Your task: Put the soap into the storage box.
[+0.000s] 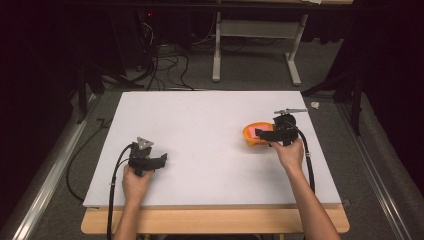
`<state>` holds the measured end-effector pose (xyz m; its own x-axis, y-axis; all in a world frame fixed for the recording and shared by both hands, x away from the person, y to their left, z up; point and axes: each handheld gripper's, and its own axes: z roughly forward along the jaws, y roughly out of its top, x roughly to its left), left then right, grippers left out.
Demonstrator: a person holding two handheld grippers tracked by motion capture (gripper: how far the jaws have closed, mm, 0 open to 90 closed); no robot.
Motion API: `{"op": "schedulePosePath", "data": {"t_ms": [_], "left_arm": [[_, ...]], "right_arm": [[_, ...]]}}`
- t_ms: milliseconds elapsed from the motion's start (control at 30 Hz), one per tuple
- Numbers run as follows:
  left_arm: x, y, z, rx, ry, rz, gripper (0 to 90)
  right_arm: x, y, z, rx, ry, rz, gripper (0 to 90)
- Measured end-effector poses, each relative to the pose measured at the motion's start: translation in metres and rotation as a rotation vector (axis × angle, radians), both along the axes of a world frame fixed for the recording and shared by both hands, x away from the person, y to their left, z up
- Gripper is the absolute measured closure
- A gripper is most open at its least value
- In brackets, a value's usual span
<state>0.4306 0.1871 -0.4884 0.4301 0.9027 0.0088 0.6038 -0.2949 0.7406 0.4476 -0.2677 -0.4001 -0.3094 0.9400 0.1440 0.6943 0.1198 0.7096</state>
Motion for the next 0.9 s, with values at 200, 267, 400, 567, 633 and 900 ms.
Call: {"op": "schedulePosePath", "data": {"t_ms": [200, 267, 400, 567, 633, 900], "left_arm": [[0.0, 0.0, 0.0, 0.0, 0.0, 0.0, 21.2], [0.0, 0.0, 0.0, 0.0, 0.0, 0.0, 21.2], [0.0, 0.0, 0.0, -0.003, 0.001, 0.0, 21.2], [0.0, 0.0, 0.0, 0.0, 0.0, 0.0, 21.2], [0.0, 0.0, 0.0, -0.001, 0.0, 0.0, 21.2], [0.0, 0.0, 0.0, -0.001, 0.001, 0.0, 21.2]], "right_arm": [[-0.01, -0.005, 0.007, 0.022, -0.04, 0.008, 22.3], [-0.015, -0.007, 0.008, 0.036, -0.055, 0.011, 23.4], [-0.022, -0.012, 0.007, 0.057, -0.069, 0.004, 24.0], [-0.03, -0.017, 0.01, 0.073, -0.089, 0.005, 24.3], [-0.033, -0.018, 0.011, 0.072, -0.097, 0.01, 24.2], [-0.046, -0.022, 0.013, 0.082, -0.123, 0.008, 24.2]]}}
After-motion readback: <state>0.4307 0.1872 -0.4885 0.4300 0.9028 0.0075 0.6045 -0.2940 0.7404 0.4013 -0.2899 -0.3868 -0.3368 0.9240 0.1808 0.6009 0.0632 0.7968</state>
